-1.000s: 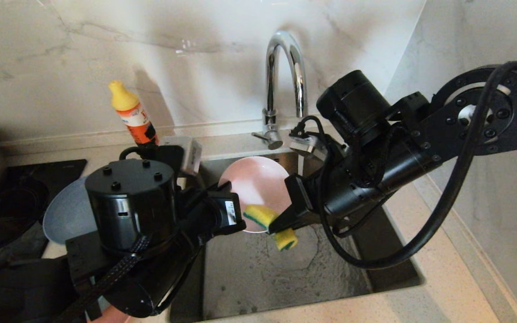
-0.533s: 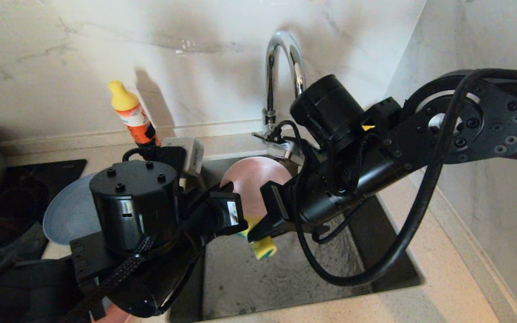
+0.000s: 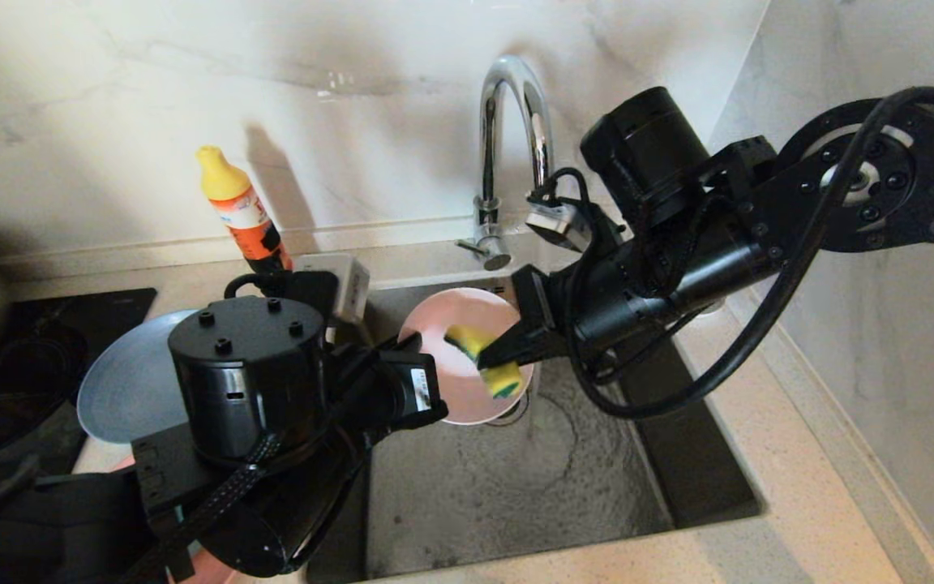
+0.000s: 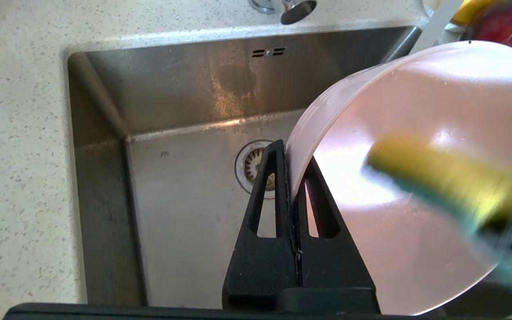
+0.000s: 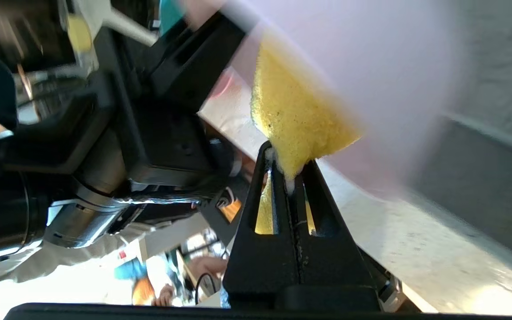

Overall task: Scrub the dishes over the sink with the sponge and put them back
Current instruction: Wipe the bowl

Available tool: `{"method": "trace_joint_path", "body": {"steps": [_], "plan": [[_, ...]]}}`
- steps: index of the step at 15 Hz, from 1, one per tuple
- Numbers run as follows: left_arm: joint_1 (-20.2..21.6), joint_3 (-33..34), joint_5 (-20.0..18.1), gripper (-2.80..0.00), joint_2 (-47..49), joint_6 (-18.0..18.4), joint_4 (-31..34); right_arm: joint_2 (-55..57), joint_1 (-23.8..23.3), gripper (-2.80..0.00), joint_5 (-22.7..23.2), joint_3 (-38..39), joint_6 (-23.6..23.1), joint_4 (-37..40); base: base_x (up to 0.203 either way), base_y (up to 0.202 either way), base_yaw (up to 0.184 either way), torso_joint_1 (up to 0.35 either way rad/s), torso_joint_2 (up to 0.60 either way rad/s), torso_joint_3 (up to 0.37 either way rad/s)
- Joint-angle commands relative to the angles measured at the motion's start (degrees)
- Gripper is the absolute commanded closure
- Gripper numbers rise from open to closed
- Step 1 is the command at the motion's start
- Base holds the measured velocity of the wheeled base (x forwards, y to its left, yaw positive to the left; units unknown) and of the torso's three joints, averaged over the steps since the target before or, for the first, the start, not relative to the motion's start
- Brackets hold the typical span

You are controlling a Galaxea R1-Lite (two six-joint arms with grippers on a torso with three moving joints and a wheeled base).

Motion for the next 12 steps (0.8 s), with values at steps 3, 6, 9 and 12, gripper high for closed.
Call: {"method": "trace_joint_path", "body": {"steps": [3,6,9,12], "plan": [[0.0,0.6,0.3,0.00,-0.2,-0.3,-0.6,-3.9,-4.5,0.00,0.3,0.9,0.3,2.3,0.000,0.000,0.000,0.000,0.00,0.000],[0.0,0.8,0.4,0.00,-0.4,-0.2,-1.4,-6.1,-6.9,0.00,0.5,2.4,0.2,3.4,0.000,0.000,0.000,0.000,0.00,0.000],[0.0,0.7,0.4,0.00,-0.8,-0.2,-1.4,-7.3,-9.6,0.00,0.6,3.8,0.2,4.1,0.000,0.000,0.000,0.000,0.00,0.000],[0.5,0.1,0.0,0.00,-0.8,-0.4,-1.0,-10.6,-11.1,0.00,1.1,6.5,0.2,4.3,0.000,0.000,0.000,0.000,0.00,0.000]]}}
